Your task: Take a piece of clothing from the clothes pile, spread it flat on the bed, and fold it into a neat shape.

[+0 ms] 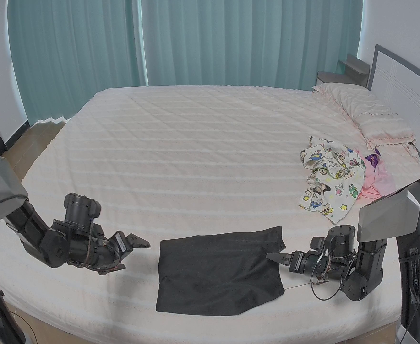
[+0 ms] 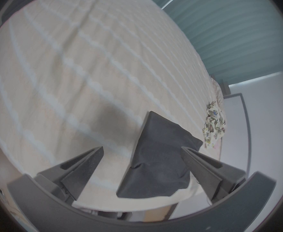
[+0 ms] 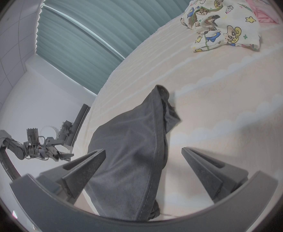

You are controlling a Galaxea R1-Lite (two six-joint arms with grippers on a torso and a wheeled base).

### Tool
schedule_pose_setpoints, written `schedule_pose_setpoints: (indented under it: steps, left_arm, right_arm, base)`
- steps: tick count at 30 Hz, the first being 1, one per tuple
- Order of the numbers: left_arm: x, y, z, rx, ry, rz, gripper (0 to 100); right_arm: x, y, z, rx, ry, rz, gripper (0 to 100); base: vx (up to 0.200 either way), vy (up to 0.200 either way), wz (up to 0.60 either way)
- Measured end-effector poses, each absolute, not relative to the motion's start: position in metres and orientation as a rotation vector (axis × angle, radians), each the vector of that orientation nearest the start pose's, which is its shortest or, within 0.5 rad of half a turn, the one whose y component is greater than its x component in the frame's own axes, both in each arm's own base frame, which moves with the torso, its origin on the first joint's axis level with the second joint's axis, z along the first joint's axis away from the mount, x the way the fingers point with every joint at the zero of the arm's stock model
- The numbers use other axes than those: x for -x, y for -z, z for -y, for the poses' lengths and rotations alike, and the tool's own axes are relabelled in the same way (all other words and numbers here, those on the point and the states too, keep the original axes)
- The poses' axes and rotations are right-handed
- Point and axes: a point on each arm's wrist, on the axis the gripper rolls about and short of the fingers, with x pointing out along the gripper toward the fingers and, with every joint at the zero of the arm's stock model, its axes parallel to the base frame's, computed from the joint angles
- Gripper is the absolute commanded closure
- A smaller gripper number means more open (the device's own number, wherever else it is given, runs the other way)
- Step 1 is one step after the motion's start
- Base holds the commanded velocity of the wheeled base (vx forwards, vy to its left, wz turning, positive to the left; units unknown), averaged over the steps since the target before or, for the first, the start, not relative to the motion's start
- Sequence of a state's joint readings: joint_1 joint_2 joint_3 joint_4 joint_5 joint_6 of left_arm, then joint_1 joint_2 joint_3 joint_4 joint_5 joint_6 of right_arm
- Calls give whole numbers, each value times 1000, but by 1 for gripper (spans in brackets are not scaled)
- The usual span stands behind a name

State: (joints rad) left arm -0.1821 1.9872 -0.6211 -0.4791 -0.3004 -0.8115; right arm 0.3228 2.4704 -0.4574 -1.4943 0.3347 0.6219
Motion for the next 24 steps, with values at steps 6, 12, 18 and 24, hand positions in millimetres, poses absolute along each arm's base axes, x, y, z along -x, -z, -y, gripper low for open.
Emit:
schedule_pose_setpoints:
  steps: [6,12,18,24]
  left_arm:
    - [-298,-21,92,616,116,-917,0]
    - [-297,6,115,525,155,-874,0]
    - [-284,24,139,461,195,-887,0]
    - [-284,33,148,429,189,-860,0]
  right_arm:
    - [-290,60,-118,-546,-454,-729,0]
    - [-289,68,-125,-523,-450,-730,0]
    - [-289,70,-129,-521,-465,-706,0]
    - [-289,75,-129,-518,-462,-717,0]
  base:
    - [0,0,0]
    - [0,0,0]
    - [0,0,0]
    - [0,0,0]
